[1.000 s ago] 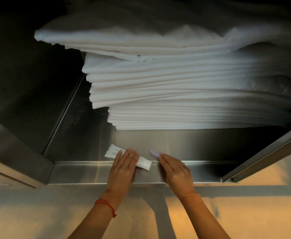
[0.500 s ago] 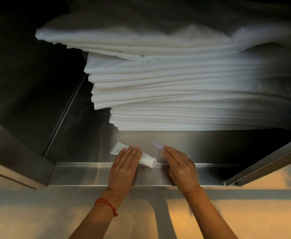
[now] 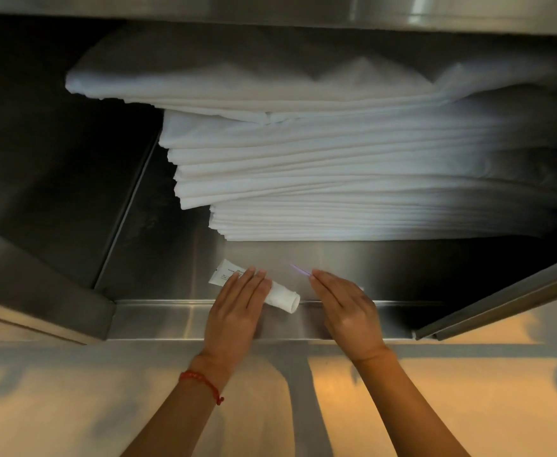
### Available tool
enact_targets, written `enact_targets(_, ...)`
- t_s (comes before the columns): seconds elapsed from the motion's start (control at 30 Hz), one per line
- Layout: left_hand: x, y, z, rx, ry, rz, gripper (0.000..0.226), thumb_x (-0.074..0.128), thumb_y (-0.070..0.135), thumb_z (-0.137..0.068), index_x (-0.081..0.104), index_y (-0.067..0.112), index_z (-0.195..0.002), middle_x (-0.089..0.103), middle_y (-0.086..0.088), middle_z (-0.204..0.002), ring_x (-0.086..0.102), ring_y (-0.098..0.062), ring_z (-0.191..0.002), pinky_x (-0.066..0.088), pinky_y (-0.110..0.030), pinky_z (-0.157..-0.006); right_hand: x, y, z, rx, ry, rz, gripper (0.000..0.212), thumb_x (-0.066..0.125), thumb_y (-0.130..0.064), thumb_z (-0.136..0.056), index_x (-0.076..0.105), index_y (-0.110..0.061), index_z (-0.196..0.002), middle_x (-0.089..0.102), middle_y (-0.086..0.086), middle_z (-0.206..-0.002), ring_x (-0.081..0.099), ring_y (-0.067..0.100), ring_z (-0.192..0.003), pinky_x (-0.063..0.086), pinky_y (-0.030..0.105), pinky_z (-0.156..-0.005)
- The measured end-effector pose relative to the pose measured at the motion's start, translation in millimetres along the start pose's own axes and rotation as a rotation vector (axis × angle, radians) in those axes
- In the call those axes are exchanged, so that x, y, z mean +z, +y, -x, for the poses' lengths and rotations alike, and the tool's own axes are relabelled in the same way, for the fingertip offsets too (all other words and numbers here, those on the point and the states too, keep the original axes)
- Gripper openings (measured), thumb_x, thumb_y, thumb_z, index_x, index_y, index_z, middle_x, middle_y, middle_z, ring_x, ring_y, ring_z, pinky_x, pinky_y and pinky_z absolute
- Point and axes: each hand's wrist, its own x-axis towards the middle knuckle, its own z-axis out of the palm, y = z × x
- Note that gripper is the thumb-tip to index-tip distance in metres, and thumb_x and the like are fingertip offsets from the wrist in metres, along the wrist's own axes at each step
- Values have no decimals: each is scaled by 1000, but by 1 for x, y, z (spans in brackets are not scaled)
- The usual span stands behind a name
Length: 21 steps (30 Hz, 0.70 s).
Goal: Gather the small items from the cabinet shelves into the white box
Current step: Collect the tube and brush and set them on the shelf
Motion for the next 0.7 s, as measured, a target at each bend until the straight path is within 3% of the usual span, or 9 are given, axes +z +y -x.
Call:
enact_targets(0.1,-17,7,-5,5,-38,-10,44,50,-11,-74,51,4,-115,68,-17,-109,65,-33,-102,25,-38,-107,-19,-4,-4,-4,-16,-2,44,28,-3,-99,72,-1,-100,70,14,-104,69,26,-89,56,33,-75)
enact_targets(0.2,-36,15,-8,-16,-140,1,72,74,-19,-49,53,2,-114,67,-20,-109,65,-36,-101,22,-40,-107,-37,-8,-8,-18,-30,28,32,40,-2,-97,72,0,-102,70,15,-106,69,26,-93,53,32,-84)
enact_targets(0.27,-51,21,-7,-33,-186,9,79,80,-18,-45,50,3,-114,67,-19,-109,65,-35,-101,22,-40,-107,-50,-11,-9,-26,-33,27,28,45,-3,-95,71,1,-103,69,16,-106,68,26,-94,49,31,-88)
enact_targets(0.43,-90,37,-12,-45,-154,61,48,63,-9,-65,57,2,-112,67,-21,-107,65,-37,-100,38,-45,-104,-87,-26,-19,-20,-28,1,45,27,-4,-102,72,1,-102,70,16,-104,69,26,-92,52,32,-84)
enact_targets(0.53,-115,44,-14,-55,-160,49,37,51,-2,-79,50,2,-115,66,-22,-110,64,-38,-102,26,-39,-109,-111,-34,-21,-30,-46,8,43,29,-4,-101,72,1,-102,70,16,-104,69,26,-92,51,32,-86)
enact_targets(0.63,-140,56,-15,-62,-176,36,35,53,5,-84,48,3,-119,65,-21,-113,63,-36,-106,25,-38,-110,-139,-41,-19,-62,-80,18,36,35,0,-97,70,1,-105,69,16,-108,68,28,-95,52,34,-85)
enact_targets(0.7,-157,66,-18,-75,-194,46,43,65,12,-81,48,4,-119,65,-21,-113,62,-36,-106,24,-38,-110,-160,-45,-20,-70,-83,26,37,35,-4,-99,70,0,-106,69,16,-108,69,27,-95,49,32,-88)
